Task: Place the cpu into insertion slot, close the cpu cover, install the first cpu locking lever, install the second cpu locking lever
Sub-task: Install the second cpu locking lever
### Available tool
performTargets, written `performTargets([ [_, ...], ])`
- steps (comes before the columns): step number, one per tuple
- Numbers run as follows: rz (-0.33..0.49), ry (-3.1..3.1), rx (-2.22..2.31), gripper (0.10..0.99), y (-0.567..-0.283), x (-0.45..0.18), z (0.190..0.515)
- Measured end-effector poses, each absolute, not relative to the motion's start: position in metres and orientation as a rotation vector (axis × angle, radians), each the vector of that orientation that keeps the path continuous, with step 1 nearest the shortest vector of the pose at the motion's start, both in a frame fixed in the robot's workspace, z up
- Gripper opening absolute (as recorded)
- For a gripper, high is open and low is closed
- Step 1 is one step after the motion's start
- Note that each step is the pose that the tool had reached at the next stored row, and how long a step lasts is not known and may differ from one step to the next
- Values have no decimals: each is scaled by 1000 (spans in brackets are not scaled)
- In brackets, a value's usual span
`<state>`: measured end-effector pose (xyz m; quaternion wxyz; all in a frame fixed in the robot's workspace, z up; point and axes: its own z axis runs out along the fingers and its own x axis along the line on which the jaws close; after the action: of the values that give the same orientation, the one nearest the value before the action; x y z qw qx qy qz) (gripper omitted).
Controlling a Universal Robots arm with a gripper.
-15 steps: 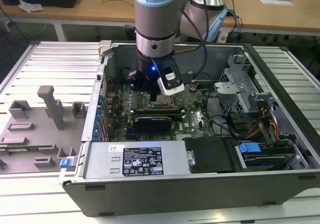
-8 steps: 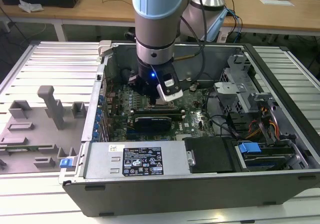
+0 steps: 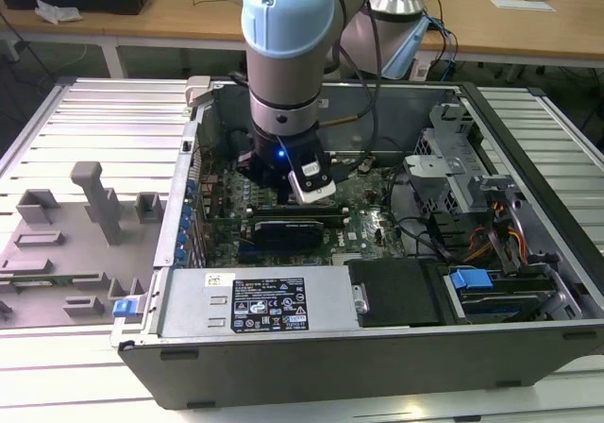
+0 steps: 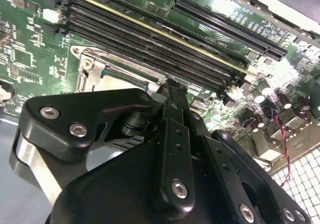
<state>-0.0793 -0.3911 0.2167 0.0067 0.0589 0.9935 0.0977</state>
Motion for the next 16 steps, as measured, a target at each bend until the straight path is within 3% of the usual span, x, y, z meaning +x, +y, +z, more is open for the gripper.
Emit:
performTargets([
  [16,313,3117,95,106,-383,-88,200],
])
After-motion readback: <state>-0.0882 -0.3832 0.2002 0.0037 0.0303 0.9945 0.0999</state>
